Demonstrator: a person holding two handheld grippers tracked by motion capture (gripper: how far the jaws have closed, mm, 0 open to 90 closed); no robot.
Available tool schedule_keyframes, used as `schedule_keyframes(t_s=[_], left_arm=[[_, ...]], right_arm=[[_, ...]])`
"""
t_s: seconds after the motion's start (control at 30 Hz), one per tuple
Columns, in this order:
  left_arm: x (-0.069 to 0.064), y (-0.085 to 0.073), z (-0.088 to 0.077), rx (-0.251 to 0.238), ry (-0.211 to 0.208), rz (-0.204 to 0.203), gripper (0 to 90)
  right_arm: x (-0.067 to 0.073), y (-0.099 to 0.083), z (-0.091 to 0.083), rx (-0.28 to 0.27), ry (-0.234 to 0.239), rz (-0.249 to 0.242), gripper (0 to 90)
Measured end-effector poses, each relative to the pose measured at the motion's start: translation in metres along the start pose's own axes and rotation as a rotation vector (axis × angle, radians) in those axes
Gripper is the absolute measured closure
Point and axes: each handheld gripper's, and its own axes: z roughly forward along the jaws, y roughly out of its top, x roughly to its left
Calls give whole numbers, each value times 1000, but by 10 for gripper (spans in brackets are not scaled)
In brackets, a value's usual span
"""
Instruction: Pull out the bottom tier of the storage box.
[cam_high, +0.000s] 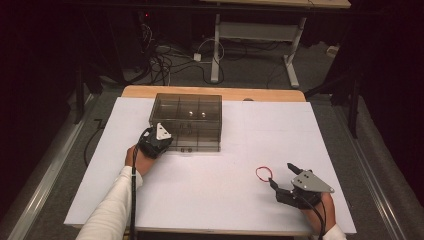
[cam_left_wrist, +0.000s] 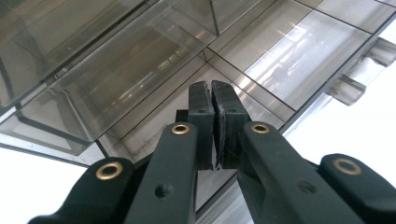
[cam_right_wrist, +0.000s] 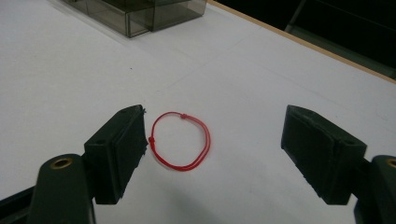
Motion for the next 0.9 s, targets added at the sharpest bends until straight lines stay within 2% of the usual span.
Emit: schedule_keyframes(t_s=[0.27, 0.77, 0.9], left_arm=[[1, -3, -2, 10, -20, 19, 845], [3, -10, -8, 22, -22, 24, 846], [4, -12, -10, 27, -10, 31, 846]], right_arm=[[1, 0, 0, 4, 8, -1, 235], [1, 0, 1, 9, 14, -9, 235], [2, 0, 1, 12, 14, -10, 235]])
